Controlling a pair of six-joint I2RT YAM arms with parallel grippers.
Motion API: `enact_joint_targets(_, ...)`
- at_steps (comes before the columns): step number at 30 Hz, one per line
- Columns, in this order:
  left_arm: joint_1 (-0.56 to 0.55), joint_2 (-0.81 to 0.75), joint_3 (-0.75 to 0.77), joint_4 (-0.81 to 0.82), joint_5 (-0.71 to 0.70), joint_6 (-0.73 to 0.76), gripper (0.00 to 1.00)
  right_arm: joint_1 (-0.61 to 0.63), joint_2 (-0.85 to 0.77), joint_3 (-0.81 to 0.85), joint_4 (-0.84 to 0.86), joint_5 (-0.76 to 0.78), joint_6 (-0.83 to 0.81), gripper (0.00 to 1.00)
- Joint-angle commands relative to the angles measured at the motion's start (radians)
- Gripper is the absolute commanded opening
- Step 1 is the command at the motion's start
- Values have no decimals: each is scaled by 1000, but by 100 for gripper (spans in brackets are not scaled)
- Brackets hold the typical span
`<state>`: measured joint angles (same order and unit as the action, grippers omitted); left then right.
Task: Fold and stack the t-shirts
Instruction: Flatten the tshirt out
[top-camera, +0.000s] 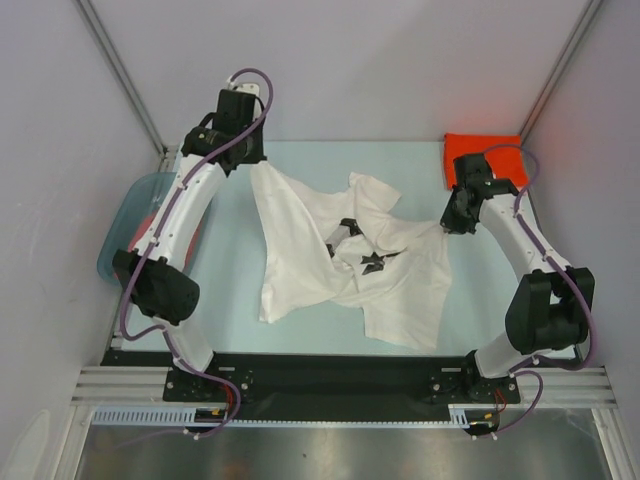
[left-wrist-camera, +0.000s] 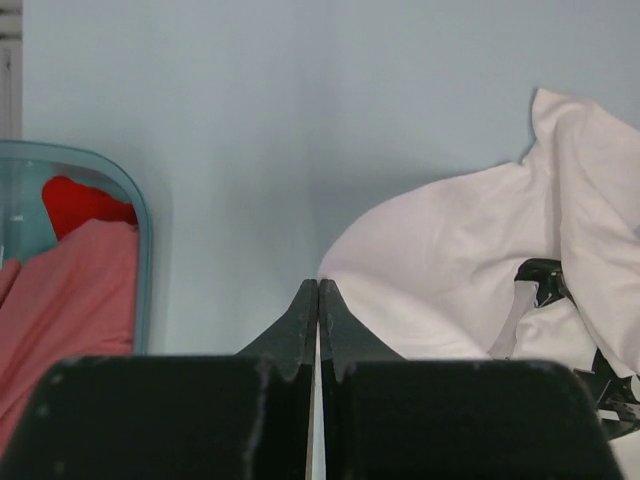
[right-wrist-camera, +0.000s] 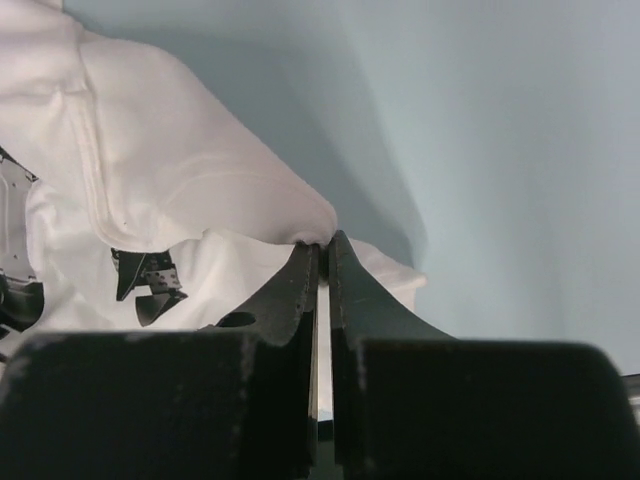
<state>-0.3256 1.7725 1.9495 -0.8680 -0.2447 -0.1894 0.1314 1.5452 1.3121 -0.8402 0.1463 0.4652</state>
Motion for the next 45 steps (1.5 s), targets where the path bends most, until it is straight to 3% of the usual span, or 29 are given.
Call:
enact_joint_targets(1,7,-28,117,63,-30,57,0,-36,3,59,-19,36,-31,0)
enact_joint_targets(14,33,36,140,155,-25,153,0,-42,79,117,15,6,-34,0)
enact_joint_targets(23,66,283,405,106,-109,212,1,-56,216,237,-20,32,-42,0)
enact_joint_targets(27,68,282,439,136,-146,254,0,-61,260,308,-54,33,-51,0)
enact_joint_targets(32,69,173,342,176,-173,249,0,-70,233,297,-63,44,-63,0)
enact_joint_targets(36,69,59,348,113,-156,209,0,-90,167,274,-73,22,-53,0)
enact_joint_targets(45,69,-384,143,172,-171,200,1,-88,-16,214,-83,-1,7,0)
